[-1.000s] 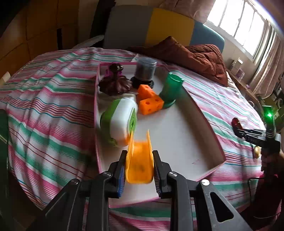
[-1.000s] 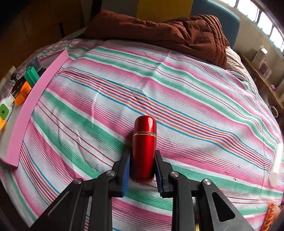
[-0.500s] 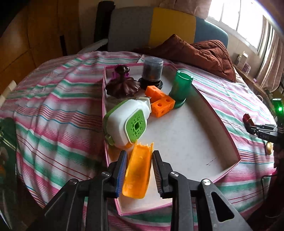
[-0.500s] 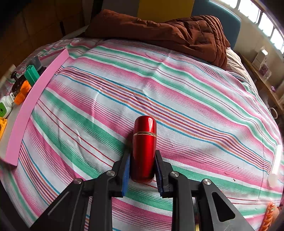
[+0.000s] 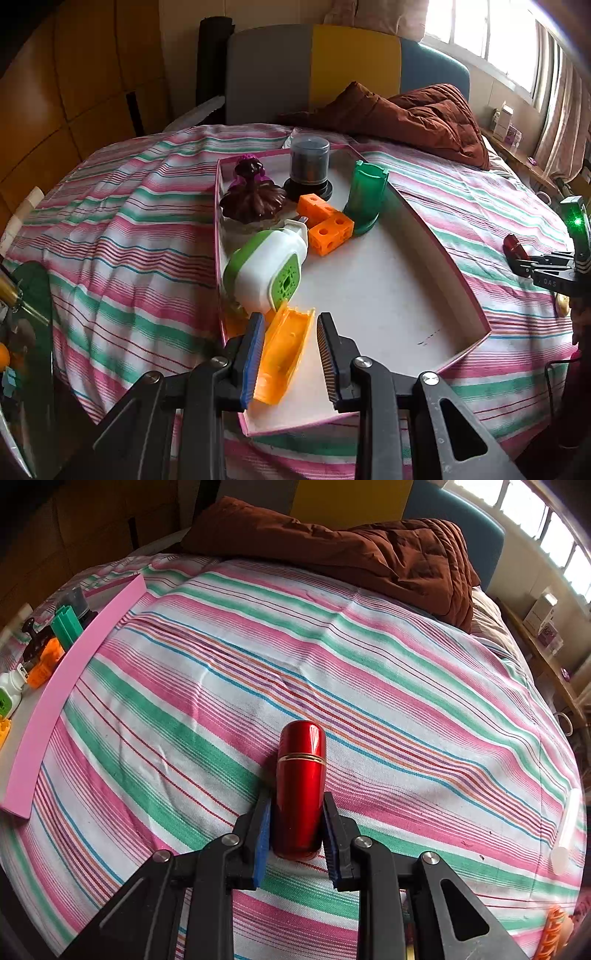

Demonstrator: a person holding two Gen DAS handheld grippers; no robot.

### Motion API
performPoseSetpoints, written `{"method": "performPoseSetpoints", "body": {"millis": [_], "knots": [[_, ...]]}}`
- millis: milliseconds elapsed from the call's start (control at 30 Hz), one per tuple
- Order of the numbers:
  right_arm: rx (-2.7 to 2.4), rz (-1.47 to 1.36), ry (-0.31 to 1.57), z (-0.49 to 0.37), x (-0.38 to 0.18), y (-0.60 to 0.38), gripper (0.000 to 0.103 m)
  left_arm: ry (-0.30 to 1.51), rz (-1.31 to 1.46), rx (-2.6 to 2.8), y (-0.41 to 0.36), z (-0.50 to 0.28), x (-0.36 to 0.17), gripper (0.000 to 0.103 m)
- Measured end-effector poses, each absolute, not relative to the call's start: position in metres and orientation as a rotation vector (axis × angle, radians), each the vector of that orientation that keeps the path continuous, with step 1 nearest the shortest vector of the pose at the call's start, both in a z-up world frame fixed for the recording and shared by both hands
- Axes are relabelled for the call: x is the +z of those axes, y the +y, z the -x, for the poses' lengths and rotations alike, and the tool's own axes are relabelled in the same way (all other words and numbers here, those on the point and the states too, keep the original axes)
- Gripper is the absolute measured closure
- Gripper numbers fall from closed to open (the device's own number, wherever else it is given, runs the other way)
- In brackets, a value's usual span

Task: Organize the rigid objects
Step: 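Carry the yellow slide piece over the tray with the left gripper while the right gripper holds the red cylinder, then lower the yellow slide piece into the tray and open the left gripper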

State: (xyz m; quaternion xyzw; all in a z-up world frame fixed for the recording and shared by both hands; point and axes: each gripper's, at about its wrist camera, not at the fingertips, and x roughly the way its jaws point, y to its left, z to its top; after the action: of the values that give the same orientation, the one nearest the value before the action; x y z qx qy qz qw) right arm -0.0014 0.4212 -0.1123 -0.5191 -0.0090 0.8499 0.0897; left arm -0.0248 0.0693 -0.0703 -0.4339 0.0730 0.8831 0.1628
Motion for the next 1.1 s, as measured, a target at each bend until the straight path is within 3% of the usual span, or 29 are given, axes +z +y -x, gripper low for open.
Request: {"method": "performPoseSetpoints", "body": {"millis": [667, 933, 1100], "knots": [[2.429, 1.609, 0.079, 0.01, -0.109, 0.424, 0.077, 0.149, 1.205, 2.52, 0.059, 0.02, -0.059, 0.074], [2.409, 1.581, 0.295, -0.003, -0.102, 0.402, 0.078, 0.084, 1.2, 2.533, 0.046, 0.023, -0.06, 0.074], [2.445, 1.584, 0.286, -0.013, -0.102, 0.372, 0.078, 0.047, 1.186, 2.54, 0.036, 0.023, -0.059, 0.074]]}}
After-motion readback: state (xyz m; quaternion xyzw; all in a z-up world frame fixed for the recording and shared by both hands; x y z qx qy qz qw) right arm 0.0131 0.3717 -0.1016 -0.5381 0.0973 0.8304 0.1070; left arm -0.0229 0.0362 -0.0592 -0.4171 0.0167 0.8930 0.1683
